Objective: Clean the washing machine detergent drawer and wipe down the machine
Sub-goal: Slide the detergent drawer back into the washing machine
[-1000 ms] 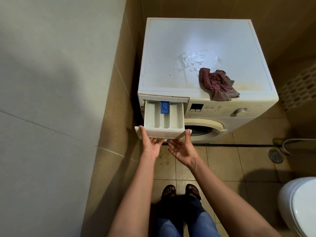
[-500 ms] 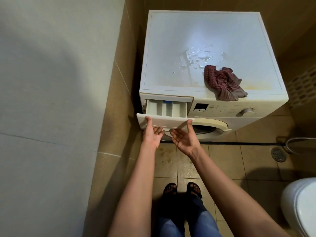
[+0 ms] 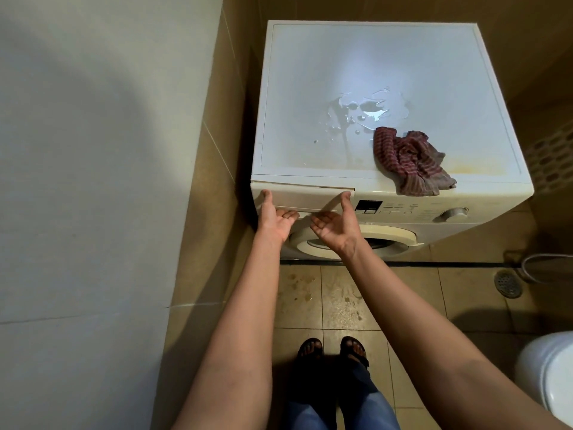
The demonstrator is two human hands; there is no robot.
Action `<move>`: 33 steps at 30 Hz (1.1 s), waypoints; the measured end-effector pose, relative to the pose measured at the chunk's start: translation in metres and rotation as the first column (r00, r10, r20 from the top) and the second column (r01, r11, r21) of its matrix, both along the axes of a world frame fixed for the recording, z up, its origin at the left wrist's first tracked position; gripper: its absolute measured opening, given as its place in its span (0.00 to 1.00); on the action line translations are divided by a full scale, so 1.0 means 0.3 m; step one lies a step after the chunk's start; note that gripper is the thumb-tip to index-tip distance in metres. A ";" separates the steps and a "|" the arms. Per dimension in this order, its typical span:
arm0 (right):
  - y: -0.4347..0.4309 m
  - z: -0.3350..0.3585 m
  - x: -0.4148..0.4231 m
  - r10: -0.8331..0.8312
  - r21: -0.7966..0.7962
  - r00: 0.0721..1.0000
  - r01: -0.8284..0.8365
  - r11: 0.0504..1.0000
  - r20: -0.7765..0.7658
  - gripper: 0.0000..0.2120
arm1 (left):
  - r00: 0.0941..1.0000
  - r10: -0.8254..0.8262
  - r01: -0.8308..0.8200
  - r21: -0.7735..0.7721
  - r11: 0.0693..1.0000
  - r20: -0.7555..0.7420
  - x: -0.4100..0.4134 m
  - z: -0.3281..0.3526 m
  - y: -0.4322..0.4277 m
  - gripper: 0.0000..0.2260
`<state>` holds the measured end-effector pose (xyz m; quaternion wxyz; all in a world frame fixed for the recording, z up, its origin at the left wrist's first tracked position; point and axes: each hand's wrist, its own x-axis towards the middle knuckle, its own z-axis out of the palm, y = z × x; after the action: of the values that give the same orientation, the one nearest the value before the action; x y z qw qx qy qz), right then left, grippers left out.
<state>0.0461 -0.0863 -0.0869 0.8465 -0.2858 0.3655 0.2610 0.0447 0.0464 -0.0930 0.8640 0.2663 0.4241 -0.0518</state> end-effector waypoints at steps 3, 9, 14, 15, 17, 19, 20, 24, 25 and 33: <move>0.017 -0.013 0.029 -0.041 0.037 0.999 0.041 0.998 -0.010 0.39 | 1.000 -0.014 0.013 0.019 1.000 0.007 0.028 -0.005 0.000 0.28; 0.044 -0.039 0.046 -0.114 0.047 0.993 0.114 0.992 0.004 0.38 | 1.000 -0.020 0.020 0.070 0.997 -0.004 0.047 -0.019 -0.006 0.26; 0.064 -0.056 0.055 -0.136 0.020 0.991 0.136 0.991 0.004 0.39 | 1.000 -0.010 0.012 0.079 0.997 -0.021 0.056 -0.028 -0.012 0.27; 0.063 -0.062 0.054 -0.139 0.020 0.990 0.139 0.990 0.002 0.39 | 1.000 -0.011 0.013 0.073 0.997 -0.028 0.055 -0.029 -0.011 0.27; 0.058 -0.068 0.054 -0.132 0.015 0.991 0.132 0.991 0.003 0.40 | 0.999 -0.008 0.011 0.063 0.998 -0.041 0.056 -0.025 -0.011 0.28; 0.048 -0.064 0.047 -0.098 0.001 0.995 0.098 0.995 0.000 0.41 | 0.999 -0.003 0.005 0.041 0.999 -0.050 0.050 -0.008 -0.015 0.28; 0.039 -0.057 0.041 -0.073 -0.002 0.997 0.073 0.997 -0.004 0.41 | 0.999 0.000 0.002 0.029 1.000 -0.054 0.046 -0.004 -0.020 0.28; -0.019 -0.007 0.022 0.087 -0.105 0.996 -0.089 0.991 -0.027 0.39 | 0.993 -0.034 0.042 0.075 0.996 -0.110 0.015 0.053 -0.070 0.28; -0.036 0.006 0.019 0.130 -0.145 0.991 -0.132 0.981 -0.028 0.38 | 0.990 -0.051 0.063 0.091 0.994 -0.128 0.005 0.069 -0.086 0.27; -0.235 0.180 0.060 0.225 -0.499 0.958 -0.110 0.860 0.177 0.10 | 0.826 -0.555 0.552 0.351 0.757 -0.101 -0.027 0.257 -0.262 0.22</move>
<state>0.0641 -0.1567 -0.0329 0.7584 -0.5473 0.2924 0.1996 0.0366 -0.0323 -0.0159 0.7470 0.5356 0.3243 -0.2236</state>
